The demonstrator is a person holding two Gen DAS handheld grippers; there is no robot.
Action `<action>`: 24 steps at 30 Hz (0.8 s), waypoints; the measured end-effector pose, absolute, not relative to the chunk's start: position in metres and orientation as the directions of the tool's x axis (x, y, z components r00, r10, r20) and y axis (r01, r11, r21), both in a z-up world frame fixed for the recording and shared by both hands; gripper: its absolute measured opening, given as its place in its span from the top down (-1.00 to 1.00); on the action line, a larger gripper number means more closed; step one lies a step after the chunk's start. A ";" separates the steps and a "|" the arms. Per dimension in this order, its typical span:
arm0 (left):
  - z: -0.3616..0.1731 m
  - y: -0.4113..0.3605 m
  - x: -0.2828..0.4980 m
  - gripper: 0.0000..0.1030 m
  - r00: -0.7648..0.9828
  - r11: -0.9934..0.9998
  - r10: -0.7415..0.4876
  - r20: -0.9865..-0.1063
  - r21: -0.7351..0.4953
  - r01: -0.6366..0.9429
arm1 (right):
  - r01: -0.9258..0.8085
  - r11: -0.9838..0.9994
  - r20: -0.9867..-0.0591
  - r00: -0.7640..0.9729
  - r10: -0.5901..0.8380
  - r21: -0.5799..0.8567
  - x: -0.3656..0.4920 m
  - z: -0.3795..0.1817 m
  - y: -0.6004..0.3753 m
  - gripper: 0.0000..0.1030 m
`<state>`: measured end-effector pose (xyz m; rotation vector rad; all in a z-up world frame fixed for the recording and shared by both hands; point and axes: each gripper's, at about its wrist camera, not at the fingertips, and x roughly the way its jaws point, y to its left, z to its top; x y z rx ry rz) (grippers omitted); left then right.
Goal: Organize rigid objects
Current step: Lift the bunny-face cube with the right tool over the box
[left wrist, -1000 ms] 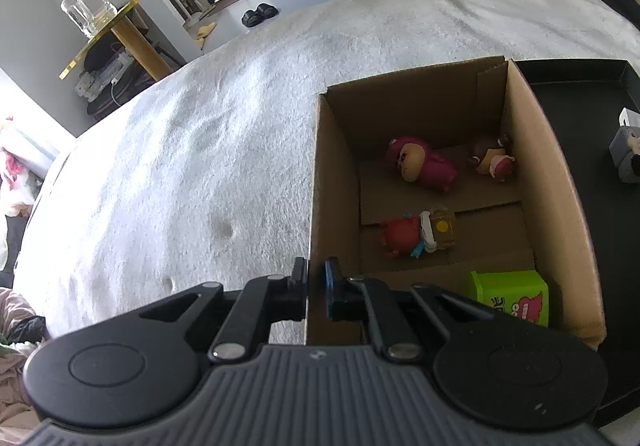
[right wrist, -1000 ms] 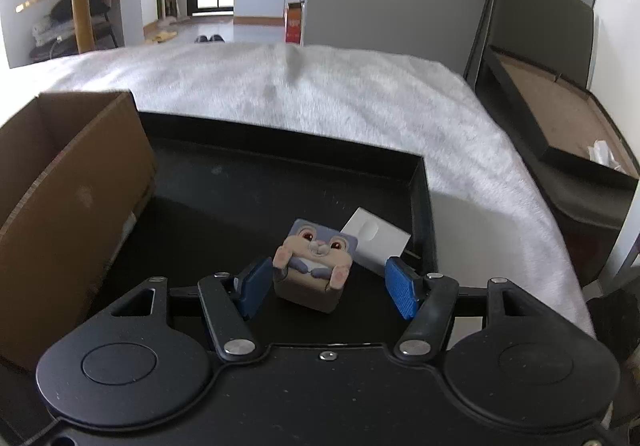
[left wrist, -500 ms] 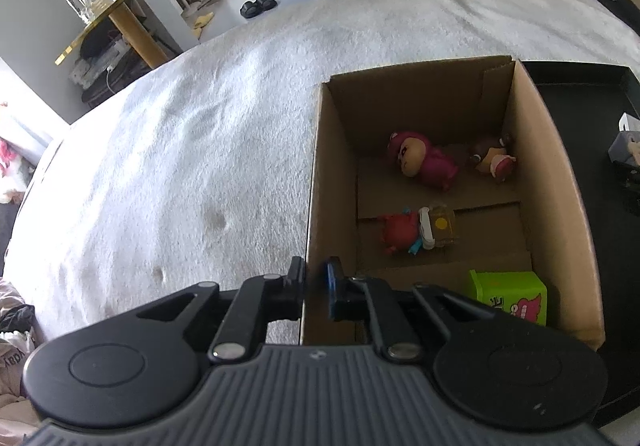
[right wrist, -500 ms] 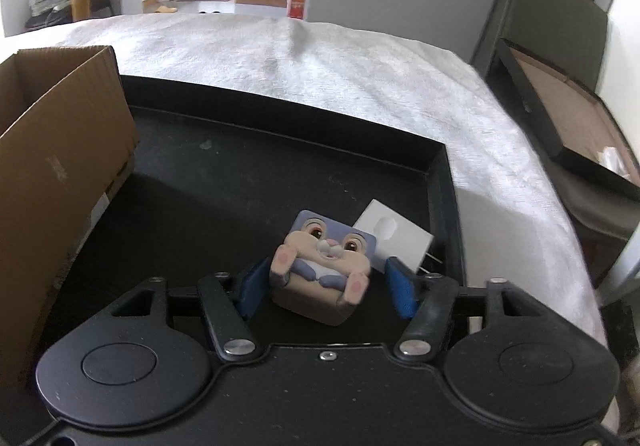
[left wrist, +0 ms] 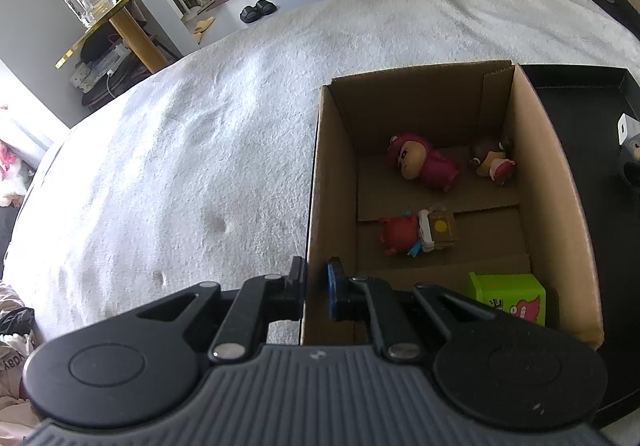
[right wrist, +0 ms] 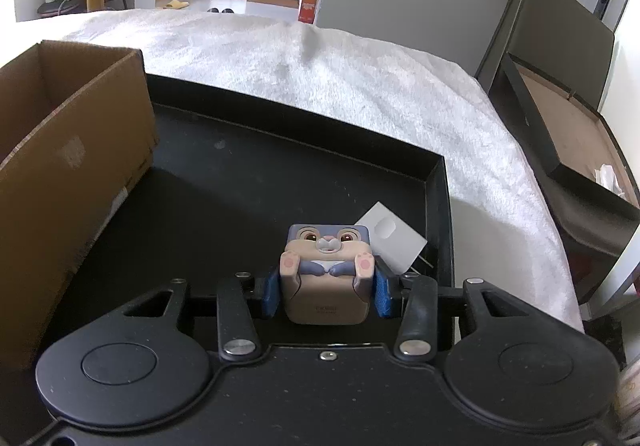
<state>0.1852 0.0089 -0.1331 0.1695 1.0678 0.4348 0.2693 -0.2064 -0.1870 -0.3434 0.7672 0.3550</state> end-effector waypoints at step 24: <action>-0.128 0.017 0.181 0.84 0.435 0.921 0.377 -0.818 0.281 -0.269 | -0.613 0.782 -0.600 0.670 0.437 -0.115 0.240 -0.110 -0.164 0.16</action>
